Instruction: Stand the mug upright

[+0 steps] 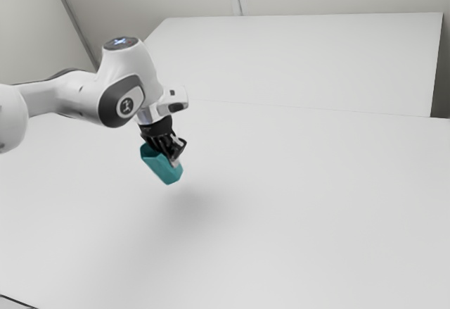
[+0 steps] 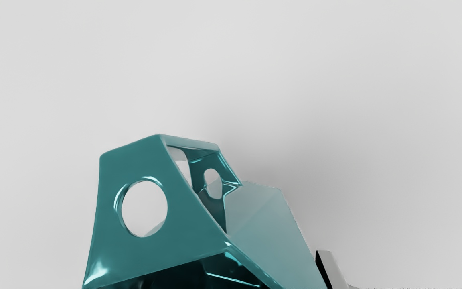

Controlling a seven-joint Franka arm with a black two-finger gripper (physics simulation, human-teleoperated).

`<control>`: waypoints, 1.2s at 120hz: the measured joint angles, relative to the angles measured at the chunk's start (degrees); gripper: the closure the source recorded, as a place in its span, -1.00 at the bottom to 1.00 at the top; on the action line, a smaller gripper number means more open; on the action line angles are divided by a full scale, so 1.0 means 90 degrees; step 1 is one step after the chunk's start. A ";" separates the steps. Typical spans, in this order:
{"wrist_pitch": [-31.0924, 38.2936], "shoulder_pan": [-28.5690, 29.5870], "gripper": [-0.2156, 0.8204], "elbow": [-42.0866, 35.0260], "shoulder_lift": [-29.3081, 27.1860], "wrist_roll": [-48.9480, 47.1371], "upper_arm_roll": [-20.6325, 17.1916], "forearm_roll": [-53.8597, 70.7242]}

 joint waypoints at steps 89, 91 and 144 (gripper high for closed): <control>0.0485 -0.0026 0.87 0.0090 0.0999 -0.0509 0.0064 0.0275; 0.0490 -0.0029 0.87 0.0088 0.1007 -0.0516 0.0064 0.0276; 0.0645 -0.0027 0.87 0.0049 0.1228 -0.0645 0.0063 0.0261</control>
